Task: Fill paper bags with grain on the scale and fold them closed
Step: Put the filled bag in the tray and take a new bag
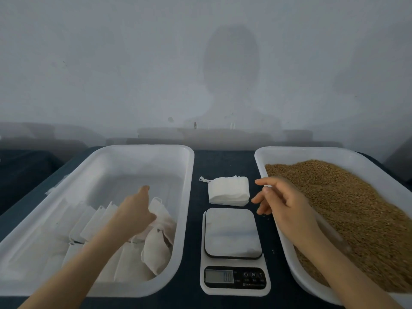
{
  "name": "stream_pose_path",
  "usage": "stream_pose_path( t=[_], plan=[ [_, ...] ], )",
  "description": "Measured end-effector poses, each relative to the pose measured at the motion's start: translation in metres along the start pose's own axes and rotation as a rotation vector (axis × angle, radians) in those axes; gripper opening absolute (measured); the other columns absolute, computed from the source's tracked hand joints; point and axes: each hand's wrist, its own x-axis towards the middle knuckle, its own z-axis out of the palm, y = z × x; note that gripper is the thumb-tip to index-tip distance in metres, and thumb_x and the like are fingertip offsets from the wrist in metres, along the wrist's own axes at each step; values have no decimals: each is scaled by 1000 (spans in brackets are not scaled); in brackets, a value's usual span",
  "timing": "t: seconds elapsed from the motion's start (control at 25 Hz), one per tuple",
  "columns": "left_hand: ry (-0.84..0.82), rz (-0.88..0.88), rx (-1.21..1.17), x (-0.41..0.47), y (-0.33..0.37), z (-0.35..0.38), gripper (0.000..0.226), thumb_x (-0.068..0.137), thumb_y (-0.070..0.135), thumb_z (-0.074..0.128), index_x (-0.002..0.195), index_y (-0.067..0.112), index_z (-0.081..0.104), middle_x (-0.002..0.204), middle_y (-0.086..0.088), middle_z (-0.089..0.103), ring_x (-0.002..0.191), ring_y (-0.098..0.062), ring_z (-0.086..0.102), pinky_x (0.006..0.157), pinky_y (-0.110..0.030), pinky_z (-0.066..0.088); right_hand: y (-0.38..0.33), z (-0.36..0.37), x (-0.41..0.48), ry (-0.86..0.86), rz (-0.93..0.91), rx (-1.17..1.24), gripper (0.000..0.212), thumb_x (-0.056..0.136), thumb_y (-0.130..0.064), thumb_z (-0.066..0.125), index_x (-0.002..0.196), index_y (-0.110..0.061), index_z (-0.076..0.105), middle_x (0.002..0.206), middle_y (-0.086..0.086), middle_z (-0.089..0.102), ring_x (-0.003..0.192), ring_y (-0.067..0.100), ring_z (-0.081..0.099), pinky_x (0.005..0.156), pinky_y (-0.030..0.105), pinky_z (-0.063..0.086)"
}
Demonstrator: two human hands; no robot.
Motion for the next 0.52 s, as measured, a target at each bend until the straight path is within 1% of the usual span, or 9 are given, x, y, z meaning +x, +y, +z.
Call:
stream_pose_path(
  t=[0.08,0.16,0.24,0.28,0.32,0.36,0.44,0.48,0.52],
  plan=[
    [102,41,247,-6,18,-9,55,91,28,60,137,15,33,114,-8,61,98,-26,62,78,-36,51,3,-1,2,14,36,-29,24,96,-9,46,100,-29,59,79,-8,68,62,8,64,59,14,49],
    [234,119,300,-8,48,-9,37,97,31,50,130,18,41,116,-3,61,101,-25,60,72,-32,42,7,-1,2,-3,80,-76,24,96,-9,46,101,-28,59,75,-7,68,62,6,64,59,13,49],
    [321,258,320,-3,85,3,21,98,26,47,117,18,49,113,-1,63,90,-22,57,69,-30,35,10,2,1,-40,110,-110,23,96,-10,47,104,-27,60,77,-7,67,64,5,65,59,13,50],
    [324,334,341,3,105,13,14,96,21,48,110,16,50,109,-2,64,83,-21,53,67,-29,33,11,3,1,-54,117,-123,23,96,-10,47,104,-27,60,78,-7,67,65,5,65,60,14,50],
    [294,387,357,9,122,25,12,95,16,49,106,15,49,106,-4,64,80,-20,51,67,-28,33,11,4,1,-64,121,-134,23,96,-10,46,104,-27,60,78,-7,67,65,4,65,60,15,51],
    [234,413,373,18,136,37,15,94,14,52,109,13,48,108,-6,63,85,-20,53,67,-28,35,11,5,2,-73,121,-145,23,96,-10,46,103,-27,60,78,-7,67,65,4,65,61,17,52],
    [55,396,407,37,153,61,33,92,9,56,123,7,45,121,-12,58,106,-25,56,76,-31,42,11,5,3,-89,121,-163,24,96,-9,46,101,-29,60,77,-7,67,66,4,65,63,20,54],
    [-37,370,434,47,156,70,41,92,7,56,130,5,43,129,-14,53,115,-28,53,84,-33,44,12,5,3,-97,126,-167,25,96,-9,46,99,-30,59,76,-8,67,66,5,65,64,21,54],
    [-107,351,475,55,156,77,44,92,6,55,133,5,42,134,-14,49,120,-29,50,87,-33,44,13,5,3,-104,137,-162,26,96,-8,46,97,-31,59,75,-9,66,66,5,65,65,22,55]
  ],
)
